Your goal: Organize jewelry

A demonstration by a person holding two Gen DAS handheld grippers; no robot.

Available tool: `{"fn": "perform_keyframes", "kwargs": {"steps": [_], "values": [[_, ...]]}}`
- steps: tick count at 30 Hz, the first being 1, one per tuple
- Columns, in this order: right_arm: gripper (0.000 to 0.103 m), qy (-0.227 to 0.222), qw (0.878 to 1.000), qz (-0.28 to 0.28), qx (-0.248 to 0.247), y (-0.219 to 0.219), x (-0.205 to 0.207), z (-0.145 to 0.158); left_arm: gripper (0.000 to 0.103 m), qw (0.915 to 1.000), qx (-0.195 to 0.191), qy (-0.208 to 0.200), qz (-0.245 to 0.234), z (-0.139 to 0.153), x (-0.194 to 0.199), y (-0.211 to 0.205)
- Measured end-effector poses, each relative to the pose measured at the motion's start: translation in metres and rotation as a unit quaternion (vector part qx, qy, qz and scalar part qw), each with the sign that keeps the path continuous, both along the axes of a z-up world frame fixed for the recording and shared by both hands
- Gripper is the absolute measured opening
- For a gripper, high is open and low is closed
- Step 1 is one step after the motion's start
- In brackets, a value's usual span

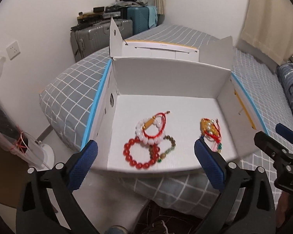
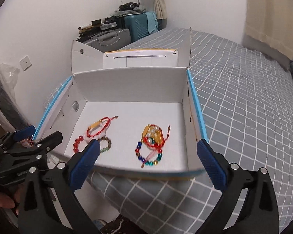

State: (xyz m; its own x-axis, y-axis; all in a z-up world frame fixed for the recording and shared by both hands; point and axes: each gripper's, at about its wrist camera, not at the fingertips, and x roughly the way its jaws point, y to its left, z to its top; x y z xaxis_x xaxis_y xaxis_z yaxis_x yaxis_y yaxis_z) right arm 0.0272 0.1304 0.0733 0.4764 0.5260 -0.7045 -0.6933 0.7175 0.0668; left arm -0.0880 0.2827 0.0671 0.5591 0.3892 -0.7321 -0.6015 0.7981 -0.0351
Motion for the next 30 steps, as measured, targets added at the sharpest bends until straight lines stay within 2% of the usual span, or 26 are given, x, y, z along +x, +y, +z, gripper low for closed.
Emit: {"fn": "perform_keyframes", "kwargs": {"steps": [10,13,30], "values": [[0.095,-0.007,1.0,-0.009,-0.001,-0.019,-0.027,-0.018,0.097,0.9999,0.0,-0.003,-0.011,-0.012,-0.032,-0.022],[0.095,-0.005,1.0,-0.012,-0.004,-0.021,-0.029,-0.022,0.097,0.9997,-0.004,0.004,-0.023,-0.017,-0.033,-0.027],[0.095,-0.008,1.0,-0.023,-0.011,-0.022,-0.026,-0.024,0.097,0.9998,-0.002,0.002,-0.019,-0.02,-0.034,-0.026]]}}
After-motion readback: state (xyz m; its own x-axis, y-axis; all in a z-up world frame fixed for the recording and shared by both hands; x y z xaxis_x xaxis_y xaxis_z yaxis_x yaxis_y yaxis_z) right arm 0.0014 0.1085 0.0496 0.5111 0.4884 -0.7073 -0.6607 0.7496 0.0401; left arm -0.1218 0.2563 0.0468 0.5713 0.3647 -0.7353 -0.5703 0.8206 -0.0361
